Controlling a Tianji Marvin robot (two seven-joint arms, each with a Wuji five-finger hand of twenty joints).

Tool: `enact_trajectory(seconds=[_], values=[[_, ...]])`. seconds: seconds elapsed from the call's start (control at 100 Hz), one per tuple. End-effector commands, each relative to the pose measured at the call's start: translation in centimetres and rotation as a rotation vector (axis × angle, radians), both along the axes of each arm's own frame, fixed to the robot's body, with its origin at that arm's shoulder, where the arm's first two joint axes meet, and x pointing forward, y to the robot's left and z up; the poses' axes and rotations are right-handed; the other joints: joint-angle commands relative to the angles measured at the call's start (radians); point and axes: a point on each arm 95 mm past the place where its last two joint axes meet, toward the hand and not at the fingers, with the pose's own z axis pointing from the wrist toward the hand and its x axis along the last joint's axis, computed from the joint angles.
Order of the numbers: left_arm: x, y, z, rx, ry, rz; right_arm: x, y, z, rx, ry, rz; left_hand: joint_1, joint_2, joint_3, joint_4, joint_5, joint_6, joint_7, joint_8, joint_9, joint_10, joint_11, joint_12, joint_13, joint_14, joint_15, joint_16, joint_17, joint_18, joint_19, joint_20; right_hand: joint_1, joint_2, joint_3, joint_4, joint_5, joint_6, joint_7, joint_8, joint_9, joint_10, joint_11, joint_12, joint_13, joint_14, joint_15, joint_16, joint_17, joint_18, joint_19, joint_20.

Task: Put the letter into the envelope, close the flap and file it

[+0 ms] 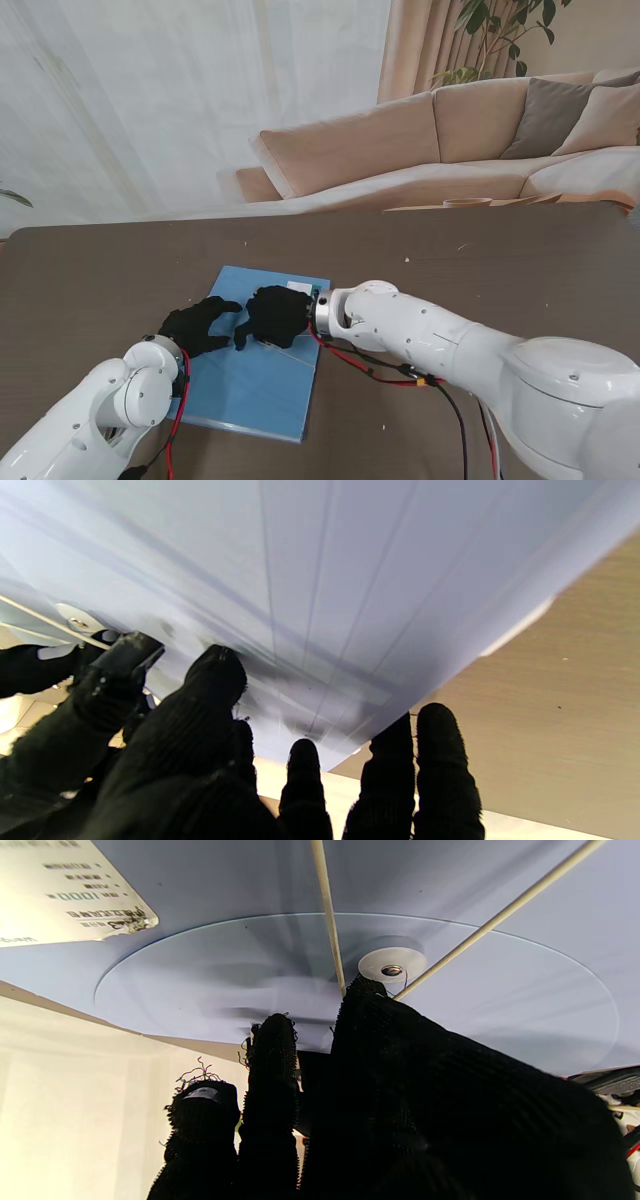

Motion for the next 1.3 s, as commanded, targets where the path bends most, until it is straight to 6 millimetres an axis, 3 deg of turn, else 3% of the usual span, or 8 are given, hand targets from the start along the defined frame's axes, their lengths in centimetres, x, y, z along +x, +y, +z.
enact_trajectory(seconds=[0.0,0.23,0.82,1.08,1.29], values=[[-0.4,-0.6,-0.4,-0.011,0.025,-0.018,-0.2,0.8,0.2,-0.01,0.004,0.017,0.023,0.003,0.004,0.013,-0.035,-0.015,-0.002,-0.004,-0.006,0.001,-0.031,0.008,0.035,-0.063,0.019,-0.003,-0.005,0.001,0.007,-0.01,0.002,-0.007,0.044,-0.021,-0.014,-0.031,0.011,0.018,-0.069,-0.039,-0.041,0.004,-0.027,-0.015,0.021,-0.001,-0.009,-0.002,0.018,0.001],[-0.4,-0.6,-0.4,-0.011,0.024,-0.016,-0.1,1.1,0.3,-0.021,0.012,0.029,0.022,0.005,0.003,0.013,-0.036,-0.017,-0.004,-0.004,-0.006,-0.001,-0.033,0.008,0.031,-0.063,0.017,-0.004,-0.007,-0.001,0.005,-0.011,0.022,0.007,0.053,-0.017,-0.013,-0.025,0.007,0.033,-0.089,-0.036,0.014,0.097,-0.04,-0.014,0.03,0.005,-0.025,0.0,0.008,-0.001],[-0.4,-0.7,-0.4,-0.013,0.024,-0.017,-0.1,1.9,0.4,-0.051,0.008,0.06,0.023,0.004,0.001,0.013,-0.036,-0.017,-0.009,-0.005,-0.009,-0.001,-0.038,0.01,0.026,-0.063,0.011,-0.005,-0.01,0.001,0.002,-0.011,0.017,-0.072,0.061,-0.039,-0.024,-0.016,-0.017,0.047,-0.195,-0.023,0.139,0.331,-0.075,-0.029,0.051,0.029,-0.059,0.01,-0.012,0.003],[-0.4,-0.6,-0.4,-0.009,0.023,-0.017,-0.1,1.9,0.4,-0.053,0.01,0.057,0.022,0.005,0.0,0.013,-0.036,-0.019,-0.011,-0.005,-0.009,-0.002,-0.039,0.011,0.027,-0.063,0.011,-0.005,-0.01,0.001,0.001,-0.011,0.014,-0.069,0.072,-0.037,-0.03,-0.013,-0.029,0.045,-0.213,-0.001,0.108,0.304,-0.08,-0.023,0.05,0.03,-0.062,0.011,-0.012,0.007],[-0.4,-0.7,-0.4,-0.007,0.022,-0.018,-0.4,1.2,1.0,-0.033,0.032,0.014,0.023,0.004,0.0,0.014,-0.036,-0.019,-0.012,-0.005,-0.008,-0.003,-0.039,0.011,0.028,-0.063,0.011,-0.004,-0.009,0.0,0.001,-0.011,-0.067,-0.027,0.064,-0.009,-0.051,0.016,-0.053,0.037,-0.244,0.037,0.062,0.211,-0.094,-0.015,0.044,0.028,-0.07,0.01,-0.009,0.019]])
